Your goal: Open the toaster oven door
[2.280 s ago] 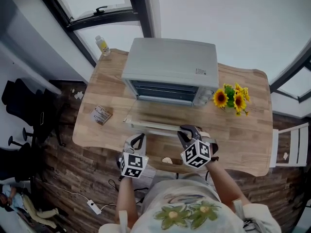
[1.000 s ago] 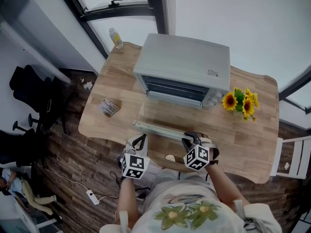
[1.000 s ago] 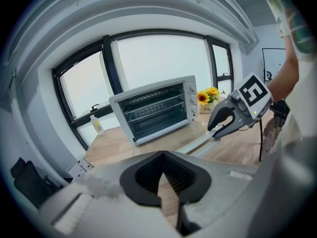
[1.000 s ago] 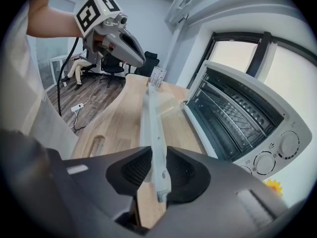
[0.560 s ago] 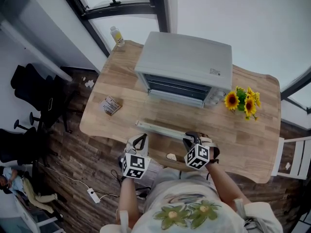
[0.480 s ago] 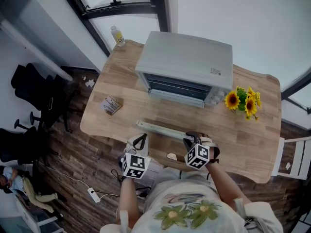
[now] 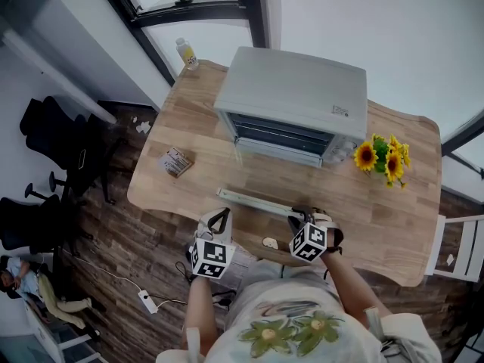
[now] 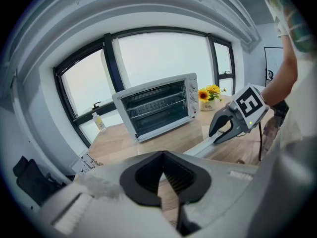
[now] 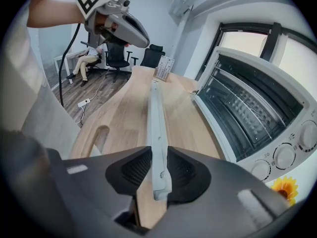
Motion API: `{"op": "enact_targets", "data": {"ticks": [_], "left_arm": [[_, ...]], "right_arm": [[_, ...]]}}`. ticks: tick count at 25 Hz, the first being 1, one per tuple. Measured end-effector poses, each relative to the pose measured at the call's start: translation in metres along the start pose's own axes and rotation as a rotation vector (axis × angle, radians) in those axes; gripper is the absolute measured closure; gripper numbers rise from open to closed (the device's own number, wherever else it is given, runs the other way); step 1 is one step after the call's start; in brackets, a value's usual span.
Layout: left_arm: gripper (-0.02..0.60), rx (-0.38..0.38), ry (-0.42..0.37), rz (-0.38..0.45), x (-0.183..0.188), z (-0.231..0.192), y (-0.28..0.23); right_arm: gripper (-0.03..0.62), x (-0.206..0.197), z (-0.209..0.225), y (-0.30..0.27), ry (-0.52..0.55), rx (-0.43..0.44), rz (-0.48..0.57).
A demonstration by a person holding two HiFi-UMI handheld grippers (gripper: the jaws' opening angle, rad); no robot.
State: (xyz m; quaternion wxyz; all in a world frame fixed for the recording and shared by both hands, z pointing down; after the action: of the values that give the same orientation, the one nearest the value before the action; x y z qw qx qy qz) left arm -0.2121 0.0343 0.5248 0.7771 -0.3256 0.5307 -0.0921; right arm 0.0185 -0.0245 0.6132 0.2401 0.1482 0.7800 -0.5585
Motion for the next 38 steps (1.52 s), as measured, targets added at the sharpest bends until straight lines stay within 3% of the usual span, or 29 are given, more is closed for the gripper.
{"op": "enact_targets", "data": {"ticks": [17, 23, 32, 38], "left_arm": [[0.577, -0.006, 0.006, -0.002, 0.0, 0.004, -0.003], [0.578, 0.0, 0.004, 0.003, 0.006, 0.007, -0.003], [0.577, 0.035, 0.041, 0.027, 0.017, 0.003, 0.001], [0.578, 0.044, 0.069, 0.108, 0.041, 0.003, 0.006]], "right_arm": [[0.482, -0.001, 0.0, -0.002, -0.077, 0.017, 0.007], [0.416, 0.001, 0.001, 0.002, -0.121, 0.043, 0.024], [0.416, 0.021, 0.017, 0.031, -0.184, -0.005, 0.149], [0.427, 0.036, 0.035, 0.064, -0.257, -0.073, 0.273]]}}
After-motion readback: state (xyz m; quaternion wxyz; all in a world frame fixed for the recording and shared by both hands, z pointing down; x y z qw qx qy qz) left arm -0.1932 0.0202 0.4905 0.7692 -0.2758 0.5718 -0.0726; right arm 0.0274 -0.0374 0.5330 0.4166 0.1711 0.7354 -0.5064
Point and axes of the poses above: the fingertips, and each gripper's own axes: y backward along the fingers, z to its right, x out of its top, the point moved 9 cm from there along y, backward along the fingers, and after that the axes turned 2 degrees about z, right-handed, at the moved point
